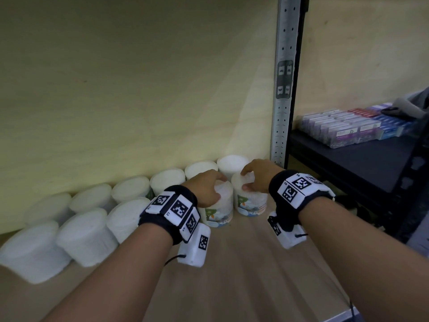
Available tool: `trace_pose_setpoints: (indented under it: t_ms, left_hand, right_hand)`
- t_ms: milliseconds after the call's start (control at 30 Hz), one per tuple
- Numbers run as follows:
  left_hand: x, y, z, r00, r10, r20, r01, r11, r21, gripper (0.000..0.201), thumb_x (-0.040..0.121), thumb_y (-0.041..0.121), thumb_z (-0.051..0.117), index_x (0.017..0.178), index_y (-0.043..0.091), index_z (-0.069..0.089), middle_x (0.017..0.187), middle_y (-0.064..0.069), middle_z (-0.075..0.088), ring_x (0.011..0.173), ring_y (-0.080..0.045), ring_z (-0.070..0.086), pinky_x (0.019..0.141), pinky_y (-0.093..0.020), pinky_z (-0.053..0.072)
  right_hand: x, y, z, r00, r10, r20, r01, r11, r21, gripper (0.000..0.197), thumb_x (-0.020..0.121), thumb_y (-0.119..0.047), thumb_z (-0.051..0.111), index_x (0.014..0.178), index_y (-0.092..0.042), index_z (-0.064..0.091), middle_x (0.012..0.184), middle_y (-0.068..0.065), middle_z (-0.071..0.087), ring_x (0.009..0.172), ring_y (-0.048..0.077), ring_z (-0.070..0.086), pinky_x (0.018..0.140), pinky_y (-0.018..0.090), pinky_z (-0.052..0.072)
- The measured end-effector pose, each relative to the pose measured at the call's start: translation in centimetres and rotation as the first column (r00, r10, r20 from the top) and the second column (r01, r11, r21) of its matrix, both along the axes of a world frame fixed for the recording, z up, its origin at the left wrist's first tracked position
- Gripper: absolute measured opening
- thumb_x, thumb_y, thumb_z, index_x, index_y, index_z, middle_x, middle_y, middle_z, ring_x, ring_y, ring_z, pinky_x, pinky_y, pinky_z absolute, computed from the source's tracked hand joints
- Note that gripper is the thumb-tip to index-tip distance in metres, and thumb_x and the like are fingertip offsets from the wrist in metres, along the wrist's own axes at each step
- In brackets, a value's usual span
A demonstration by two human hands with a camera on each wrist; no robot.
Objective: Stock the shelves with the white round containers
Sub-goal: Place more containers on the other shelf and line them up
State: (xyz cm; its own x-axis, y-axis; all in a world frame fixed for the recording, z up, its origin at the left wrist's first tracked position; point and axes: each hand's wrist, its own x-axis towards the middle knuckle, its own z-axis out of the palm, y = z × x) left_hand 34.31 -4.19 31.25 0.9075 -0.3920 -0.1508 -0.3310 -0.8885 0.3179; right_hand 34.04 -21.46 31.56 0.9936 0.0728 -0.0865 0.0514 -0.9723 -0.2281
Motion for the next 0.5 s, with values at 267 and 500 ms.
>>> trace_pose_setpoints:
  t_ms: [267, 500]
  left_hand:
    - [-0.4, -1.4, -1.1, 0.967, 0.190, 0.168, -0.203, 0.977, 0.060, 0.060, 0.090, 0.051, 0.051, 0.133, 0.009, 0.045, 0.139, -0.015, 0.040, 0.130, -0.030, 0.037, 0.107, -0.040, 0.036]
    - [-0.2, -1.5, -1.3, 0.978, 0.151, 0.141, -0.161, 0.985, 0.060, 0.060, 0.089, 0.043, 0.057, 0.136, 0.009, 0.043, 0.141, -0.011, 0.042, 0.130, -0.026, 0.041, 0.108, -0.037, 0.037]
  right_hand:
    - [-0.1, -0.1, -0.1, 1.000, -0.001, -0.001, 0.001, 1.000, 0.009, 0.050, 0.087, -0.037, 0.064, 0.133, -0.018, 0.054, 0.141, 0.005, 0.047, 0.129, 0.023, 0.047, 0.104, 0.031, 0.038]
    - [-0.1, -0.2, -0.3, 1.000, 0.000, 0.006, 0.000, 1.000, 0.018, 0.050, 0.088, -0.037, 0.064, 0.133, -0.018, 0.054, 0.141, 0.005, 0.046, 0.130, 0.023, 0.046, 0.105, 0.032, 0.037]
